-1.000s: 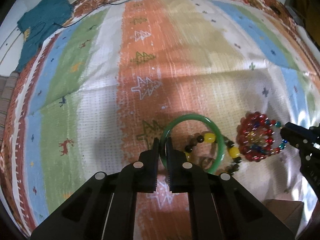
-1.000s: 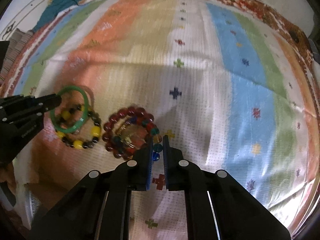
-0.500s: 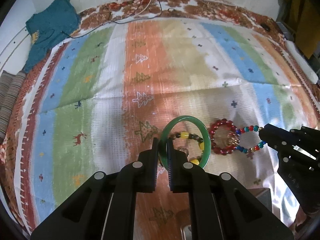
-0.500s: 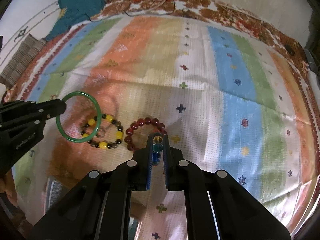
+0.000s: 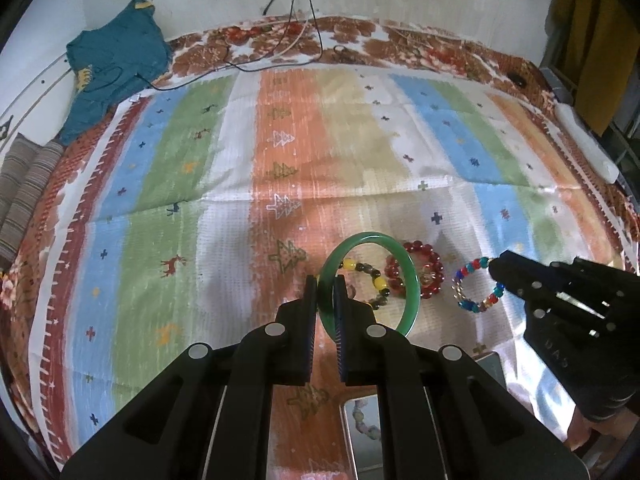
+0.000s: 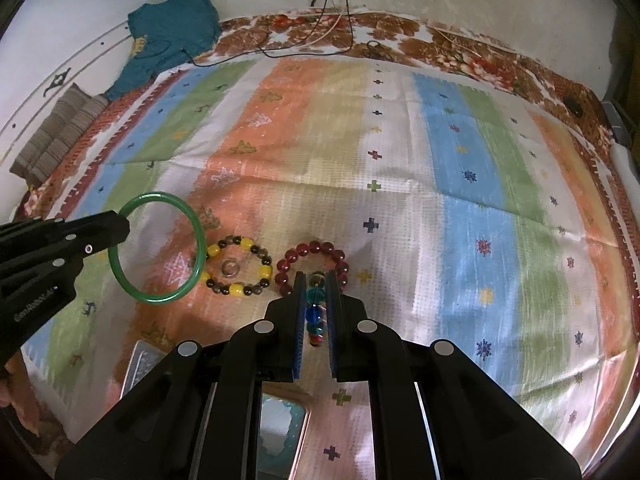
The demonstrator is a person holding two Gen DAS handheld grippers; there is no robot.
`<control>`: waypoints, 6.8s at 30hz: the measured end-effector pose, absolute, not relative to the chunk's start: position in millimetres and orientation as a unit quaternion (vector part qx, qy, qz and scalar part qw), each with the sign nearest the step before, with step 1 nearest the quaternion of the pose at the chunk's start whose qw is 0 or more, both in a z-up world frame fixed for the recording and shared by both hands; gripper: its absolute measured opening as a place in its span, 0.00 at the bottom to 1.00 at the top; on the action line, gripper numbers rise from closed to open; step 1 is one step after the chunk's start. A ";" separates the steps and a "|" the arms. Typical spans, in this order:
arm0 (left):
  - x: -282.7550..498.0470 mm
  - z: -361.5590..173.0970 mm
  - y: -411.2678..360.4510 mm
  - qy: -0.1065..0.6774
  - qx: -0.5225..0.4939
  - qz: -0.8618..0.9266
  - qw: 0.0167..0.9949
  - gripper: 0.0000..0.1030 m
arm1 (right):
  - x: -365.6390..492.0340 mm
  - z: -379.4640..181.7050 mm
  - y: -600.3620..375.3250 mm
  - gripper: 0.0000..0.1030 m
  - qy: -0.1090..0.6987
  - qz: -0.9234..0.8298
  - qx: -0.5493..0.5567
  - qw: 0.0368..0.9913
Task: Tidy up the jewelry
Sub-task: 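Carry both bracelets over the silver tin and open both tools to release them, then lift both open tools away from the tin toward the remaining bracelets, then grasp the red bead bracelet with the right tool while the left grasps the yellow-black bracelet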
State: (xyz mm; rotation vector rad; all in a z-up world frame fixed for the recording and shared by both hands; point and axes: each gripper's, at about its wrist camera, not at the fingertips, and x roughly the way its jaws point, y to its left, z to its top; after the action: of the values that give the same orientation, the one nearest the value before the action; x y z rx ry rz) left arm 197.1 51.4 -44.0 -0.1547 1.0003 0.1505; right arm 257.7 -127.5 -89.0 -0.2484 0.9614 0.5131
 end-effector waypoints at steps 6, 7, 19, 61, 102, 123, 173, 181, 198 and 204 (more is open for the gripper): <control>186.9 -41.0 46.9 0.477 -0.073 0.070 0.873 0.08 | 246.1 -82.0 -131.0 0.10 0.447 0.247 -0.115 0.852; 185.2 -40.5 46.6 0.477 -0.072 0.070 0.873 0.08 | 244.3 -80.4 -131.5 0.10 0.445 0.248 -0.115 0.853; 166.9 -35.3 40.3 0.470 -0.067 0.074 0.877 0.08 | 224.9 -65.7 -139.0 0.10 0.430 0.258 -0.102 0.859; 88.9 -11.7 11.8 0.435 -0.062 0.054 0.897 0.08 | 145.1 -52.2 -163.5 0.10 0.397 0.282 -0.107 0.867; 115.7 -33.2 42.6 0.471 -0.081 0.106 0.872 0.63 | 191.2 -72.5 -170.6 0.60 0.451 0.211 -0.106 0.861; 174.7 -66.8 69.9 0.506 -0.074 0.134 0.849 0.79 | 250.3 -97.5 -153.0 0.74 0.485 0.194 -0.111 0.846; 248.8 -155.0 98.2 0.581 -0.064 0.108 0.804 0.80 | 337.8 -171.7 -110.8 0.74 0.554 0.179 -0.136 0.801; 254.5 -164.6 93.3 0.580 -0.042 0.109 0.806 0.80 | 343.6 -185.8 -106.9 0.74 0.550 0.166 -0.166 0.801; 251.5 -153.3 78.1 0.566 -0.029 0.085 0.819 0.09 | 334.7 -176.5 -108.1 0.14 0.530 0.192 -0.166 0.809; 247.8 -133.5 75.4 0.551 -0.050 0.079 0.829 0.09 | 325.5 -159.1 -110.3 0.14 0.518 0.203 -0.152 0.817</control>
State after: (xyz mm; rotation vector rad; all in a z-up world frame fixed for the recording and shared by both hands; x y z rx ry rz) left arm 247.8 75.4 -133.5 -0.1066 1.1686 0.1670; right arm 325.5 -110.3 -159.1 -0.3233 1.1044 0.4320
